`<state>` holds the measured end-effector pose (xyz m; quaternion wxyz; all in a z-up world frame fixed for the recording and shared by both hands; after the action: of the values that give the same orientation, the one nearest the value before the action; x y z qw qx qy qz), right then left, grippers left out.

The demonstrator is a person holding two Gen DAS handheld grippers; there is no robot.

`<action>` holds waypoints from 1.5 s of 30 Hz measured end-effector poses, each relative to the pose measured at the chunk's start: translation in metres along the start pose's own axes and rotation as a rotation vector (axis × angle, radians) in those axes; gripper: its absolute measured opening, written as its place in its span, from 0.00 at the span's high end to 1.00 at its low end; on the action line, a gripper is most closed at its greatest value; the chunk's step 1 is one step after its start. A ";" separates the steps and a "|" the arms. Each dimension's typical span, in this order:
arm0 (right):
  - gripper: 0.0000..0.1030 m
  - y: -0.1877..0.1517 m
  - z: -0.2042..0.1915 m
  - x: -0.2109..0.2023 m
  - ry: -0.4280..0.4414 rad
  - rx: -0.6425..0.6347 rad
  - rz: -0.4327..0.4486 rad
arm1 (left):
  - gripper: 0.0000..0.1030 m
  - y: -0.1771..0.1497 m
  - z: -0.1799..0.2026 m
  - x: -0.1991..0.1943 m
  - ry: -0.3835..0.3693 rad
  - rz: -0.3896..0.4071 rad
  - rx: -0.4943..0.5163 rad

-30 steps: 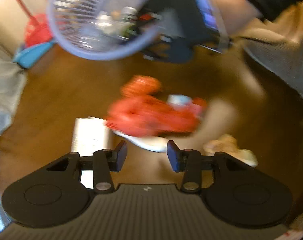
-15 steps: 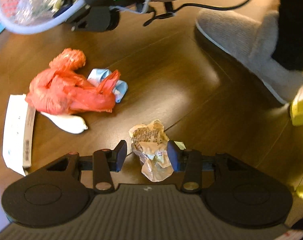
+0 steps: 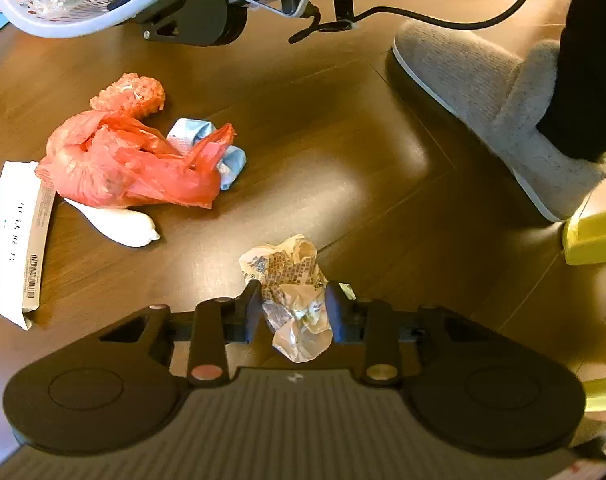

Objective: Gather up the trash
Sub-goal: 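Carry the wrapper over the wastebasket and release it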

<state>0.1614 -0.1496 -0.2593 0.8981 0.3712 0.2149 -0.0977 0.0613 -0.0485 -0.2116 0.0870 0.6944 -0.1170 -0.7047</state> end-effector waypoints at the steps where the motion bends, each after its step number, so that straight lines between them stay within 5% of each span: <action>1: 0.97 0.000 0.000 0.000 0.000 0.001 0.000 | 0.73 0.001 -0.002 -0.001 0.005 -0.002 0.001; 10: 0.97 0.000 0.000 0.000 0.000 0.000 0.001 | 0.73 0.011 -0.034 -0.016 0.139 -0.020 0.033; 25: 0.97 0.000 0.000 0.000 0.001 -0.002 -0.001 | 0.73 0.021 -0.066 -0.035 0.262 -0.033 0.060; 34: 0.97 0.000 -0.001 0.000 0.001 -0.002 -0.001 | 0.72 0.042 -0.079 -0.058 0.398 -0.026 0.209; 45: 0.97 0.000 -0.001 -0.001 0.001 -0.002 -0.002 | 0.72 0.123 -0.092 -0.086 0.585 0.101 0.473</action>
<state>0.1601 -0.1490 -0.2601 0.8981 0.3703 0.2160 -0.0981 0.1501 -0.1458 -0.0950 -0.0111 0.8605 -0.2808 -0.4249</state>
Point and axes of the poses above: each gripper's, at about its wrist camera, not at the fingertips, and x roughly the way its jaws point, z to its right, y to its top, the point moved 1 cm from there along x, roughly the way its jaws point, and after that the axes turned 8 degrees about x, right-handed, at the moved point
